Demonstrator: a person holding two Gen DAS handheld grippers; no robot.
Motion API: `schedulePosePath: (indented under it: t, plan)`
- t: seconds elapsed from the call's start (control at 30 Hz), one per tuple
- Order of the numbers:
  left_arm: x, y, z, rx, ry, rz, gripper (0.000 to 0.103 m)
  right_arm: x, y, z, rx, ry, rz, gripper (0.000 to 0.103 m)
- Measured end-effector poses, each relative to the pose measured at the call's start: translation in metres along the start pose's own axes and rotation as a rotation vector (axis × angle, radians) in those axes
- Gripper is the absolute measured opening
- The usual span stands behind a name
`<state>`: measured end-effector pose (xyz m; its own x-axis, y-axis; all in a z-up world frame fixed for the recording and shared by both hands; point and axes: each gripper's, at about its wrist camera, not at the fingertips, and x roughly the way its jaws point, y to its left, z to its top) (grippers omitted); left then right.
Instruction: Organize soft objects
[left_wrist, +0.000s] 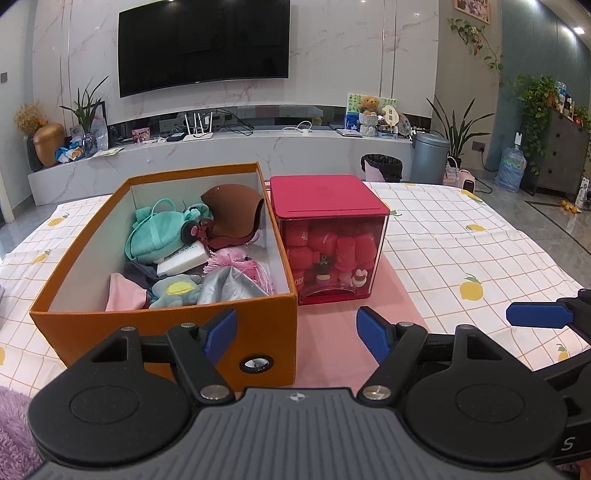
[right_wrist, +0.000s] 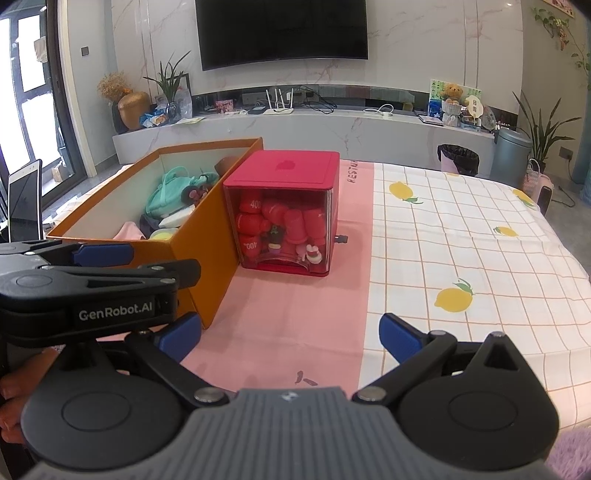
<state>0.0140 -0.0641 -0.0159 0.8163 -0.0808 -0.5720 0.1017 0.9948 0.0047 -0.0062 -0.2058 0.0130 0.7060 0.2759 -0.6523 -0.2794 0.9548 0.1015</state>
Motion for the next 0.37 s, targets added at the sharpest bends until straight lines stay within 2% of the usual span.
schedulePosePath:
  t: [0.37]
  plan:
    - [-0.0003, -0.0008, -0.0008, 0.002, -0.006, 0.0, 0.086, 0.0, 0.0001, 0.0, -0.002, 0.001, -0.002, 0.1]
